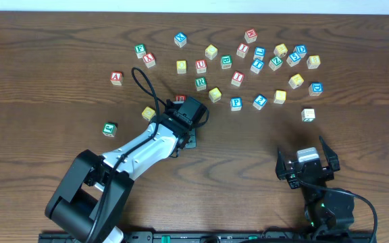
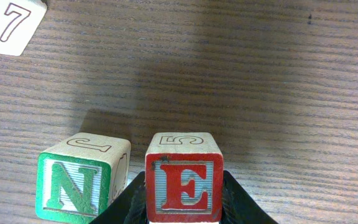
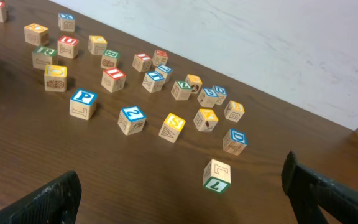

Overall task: Spell out NEURIPS
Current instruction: 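Lower the red E block beside the right of the green N block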

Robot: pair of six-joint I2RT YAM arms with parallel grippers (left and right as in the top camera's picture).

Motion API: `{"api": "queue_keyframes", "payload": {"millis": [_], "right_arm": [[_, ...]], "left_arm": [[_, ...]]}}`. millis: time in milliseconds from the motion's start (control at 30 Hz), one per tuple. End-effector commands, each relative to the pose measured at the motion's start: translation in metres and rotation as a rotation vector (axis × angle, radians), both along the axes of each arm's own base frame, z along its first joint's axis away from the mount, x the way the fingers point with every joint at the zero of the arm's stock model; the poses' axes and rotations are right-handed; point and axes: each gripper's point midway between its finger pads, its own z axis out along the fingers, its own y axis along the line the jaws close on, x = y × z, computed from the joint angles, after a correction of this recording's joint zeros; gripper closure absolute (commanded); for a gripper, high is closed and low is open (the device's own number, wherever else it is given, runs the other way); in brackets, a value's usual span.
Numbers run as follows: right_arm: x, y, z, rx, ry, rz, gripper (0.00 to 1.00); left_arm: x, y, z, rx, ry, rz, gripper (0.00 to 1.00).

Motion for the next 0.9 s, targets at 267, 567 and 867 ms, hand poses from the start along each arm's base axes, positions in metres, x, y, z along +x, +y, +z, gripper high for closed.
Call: {"api": "queue_keyframes", "payload": {"millis": [267,567,867], "right_arm": [[0.0001,-0.0028,-0.0002,0.013,0.000,-0.014,0.01],[0.0001,-0.0028,-0.0002,0.013,0.000,-0.014,0.01],[0.0001,-0.0028,-0.0002,0.013,0.000,-0.014,0.01]], "left_arm": [[-0.0187,0.0132,-0.0193,0.067,0.090,0.003,0.92],[-0.0220,0.0148,-0.0199,0.072,0.104,0.004,0.92],[-0.0217,0.0148,-0.0199,0.072,0.103,0.004,0.87]]}}
